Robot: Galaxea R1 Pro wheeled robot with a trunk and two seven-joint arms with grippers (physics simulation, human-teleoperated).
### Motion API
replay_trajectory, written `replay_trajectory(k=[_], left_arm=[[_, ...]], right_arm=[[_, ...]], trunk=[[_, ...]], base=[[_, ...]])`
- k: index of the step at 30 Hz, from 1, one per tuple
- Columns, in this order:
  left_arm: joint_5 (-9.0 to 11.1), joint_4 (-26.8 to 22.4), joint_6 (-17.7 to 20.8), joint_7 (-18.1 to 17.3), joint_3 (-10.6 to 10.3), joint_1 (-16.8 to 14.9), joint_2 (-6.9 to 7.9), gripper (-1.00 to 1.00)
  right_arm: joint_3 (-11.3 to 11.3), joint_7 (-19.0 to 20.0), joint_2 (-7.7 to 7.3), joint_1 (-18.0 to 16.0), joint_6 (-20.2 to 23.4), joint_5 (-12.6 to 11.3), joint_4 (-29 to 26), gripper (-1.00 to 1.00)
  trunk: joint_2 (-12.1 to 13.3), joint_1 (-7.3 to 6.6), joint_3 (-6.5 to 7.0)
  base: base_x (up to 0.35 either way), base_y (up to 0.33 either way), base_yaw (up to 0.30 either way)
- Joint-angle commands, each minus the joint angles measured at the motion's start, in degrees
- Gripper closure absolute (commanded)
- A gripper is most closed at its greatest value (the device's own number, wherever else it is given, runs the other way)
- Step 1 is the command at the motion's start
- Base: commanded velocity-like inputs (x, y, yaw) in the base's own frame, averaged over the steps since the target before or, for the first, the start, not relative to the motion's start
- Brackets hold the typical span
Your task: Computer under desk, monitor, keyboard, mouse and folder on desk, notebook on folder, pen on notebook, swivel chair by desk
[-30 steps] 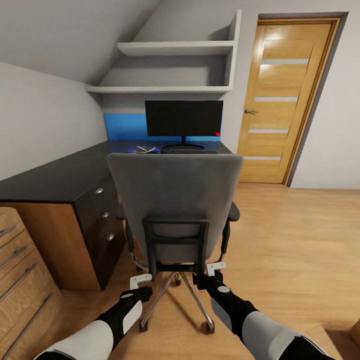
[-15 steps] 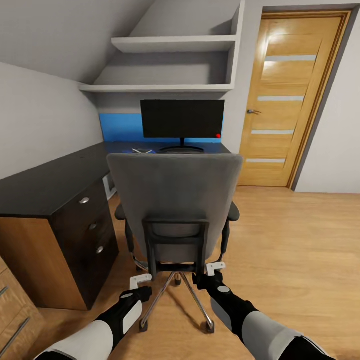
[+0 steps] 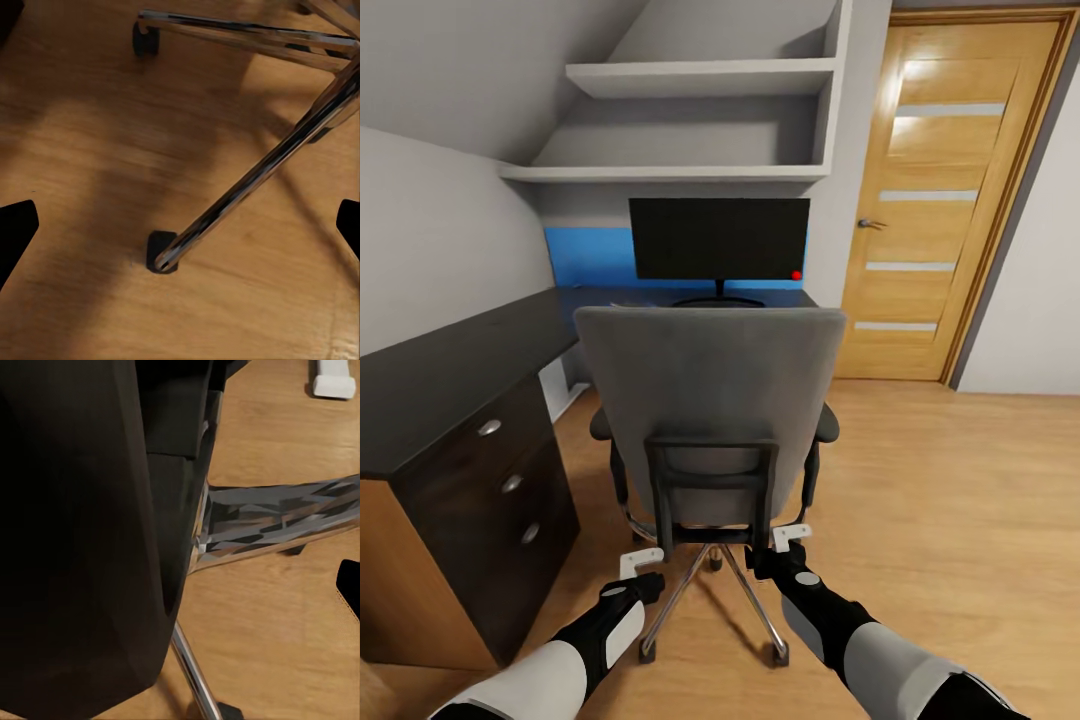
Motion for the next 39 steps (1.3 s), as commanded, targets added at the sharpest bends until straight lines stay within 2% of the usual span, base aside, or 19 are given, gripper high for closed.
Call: replay_trajectory(k=[1,25,29,39], left_arm=[[0.3,-0.2,0.3,0.4,-0.6,0.0,0.02,-1.00],[0.3,-0.2,0.3,0.4,-0.6,0.0,0.06,-1.00],[0.3,-0.2,0.3,0.4,-0.6,0.0,0.09,-1.00],[0.3,-0.2,0.3,0.4,-0.5,0.0,0.14,-1.00]], right_arm=[[0.7,-0.3,0.00,-0.1,-0.2,-0.6,0.0,-1.00],[0.7,-0.3,-0.01,-0.1,-0.2,-0.6,0.0,-1.00],[0.7,-0.3,0.00,-0.1,-0.2,-0.6,0.0,-1.00],[0.7,-0.3,0.00,-0.1,-0.2,-0.6,0.0,-1.00]], trunk=[[0.0,0.02,-0.05],[0.0,0.02,-0.05],[0.0,0.02,-0.05],[0.0,0.02,-0.05]], base=[[0.320,-0.005,0.000],[0.306,0.025,0.000],[-0.026,0.000,0.000],[-0.314,0.000,0.000]])
